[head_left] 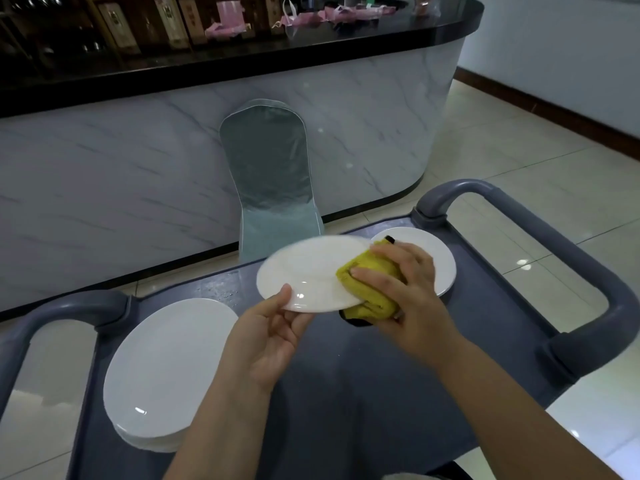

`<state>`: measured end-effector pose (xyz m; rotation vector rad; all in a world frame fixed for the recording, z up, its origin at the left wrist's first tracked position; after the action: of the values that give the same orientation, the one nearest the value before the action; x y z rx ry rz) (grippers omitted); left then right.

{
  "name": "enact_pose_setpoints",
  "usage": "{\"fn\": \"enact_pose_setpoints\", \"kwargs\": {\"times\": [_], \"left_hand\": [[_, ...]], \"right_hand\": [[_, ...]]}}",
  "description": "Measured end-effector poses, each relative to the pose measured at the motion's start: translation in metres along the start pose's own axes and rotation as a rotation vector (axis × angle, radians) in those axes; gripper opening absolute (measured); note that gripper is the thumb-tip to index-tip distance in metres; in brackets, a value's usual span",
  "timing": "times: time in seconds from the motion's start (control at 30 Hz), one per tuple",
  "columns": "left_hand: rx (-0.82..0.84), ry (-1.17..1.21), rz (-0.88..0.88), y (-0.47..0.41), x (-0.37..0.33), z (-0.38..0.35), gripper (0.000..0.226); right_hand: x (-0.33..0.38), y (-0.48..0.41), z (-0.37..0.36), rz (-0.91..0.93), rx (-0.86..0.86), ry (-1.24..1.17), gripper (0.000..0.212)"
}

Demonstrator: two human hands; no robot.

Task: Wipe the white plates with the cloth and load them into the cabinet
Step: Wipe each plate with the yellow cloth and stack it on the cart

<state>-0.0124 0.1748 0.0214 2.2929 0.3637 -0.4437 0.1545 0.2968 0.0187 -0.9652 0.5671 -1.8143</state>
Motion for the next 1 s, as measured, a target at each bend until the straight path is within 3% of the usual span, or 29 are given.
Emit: {"fn": "enact_pose_setpoints", "kwargs": {"times": [0.17,0.4,0.47,0.6,0.63,0.77,0.93,1.0], "left_hand": [[0.154,-0.035,-0.171,-0.006,0.017,-0.004,0.044],[0.224,-0.054,-0.244,-0.006,0.022,0.01,0.046],[0.219,-0.005,-0.233,-0.005,0.02,0.013,0.043],[0.224,0.051,-0.211,-0.007,0.019,0.016,0.035],[0.224,0.052,-0.216,-0.007,0.019,0.019,0.034],[0.204,0.082,-0.236,-0.007,0.015,0.026,0.038],[0.233,-0.011,-0.274,-0.008,0.009,0.027,0.051],[0.23,-0.05,-0.32,-0.008,0.006,0.028,0.061]], "right_hand": [[0.024,0.028,-0.034,-0.172,0.022,0.021,0.06],[-0.017,-0.01,-0.019,-0.325,-0.177,-0.083,0.03],[-0.006,-0.006,-0.022,-0.255,-0.155,-0.02,0.029],[0.029,0.031,-0.042,0.105,0.005,-0.024,0.029],[0.024,0.028,-0.04,0.098,0.03,-0.047,0.031],[-0.008,0.001,-0.024,-0.24,-0.041,-0.108,0.041],[0.037,0.023,-0.044,0.076,0.021,-0.109,0.028],[0.031,0.026,-0.043,0.017,0.044,-0.187,0.03]]}}
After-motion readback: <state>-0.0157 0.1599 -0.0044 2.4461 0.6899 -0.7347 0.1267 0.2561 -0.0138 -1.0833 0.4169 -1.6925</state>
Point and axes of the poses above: each hand's wrist, its own y-axis away from the middle knuckle, its own z-axis out of the back of the hand, x = y × z, the point moved 2 cm from there along -y, towards the middle knuckle, and after that the axes turned 8 degrees about -x, right-handed, at the moved point
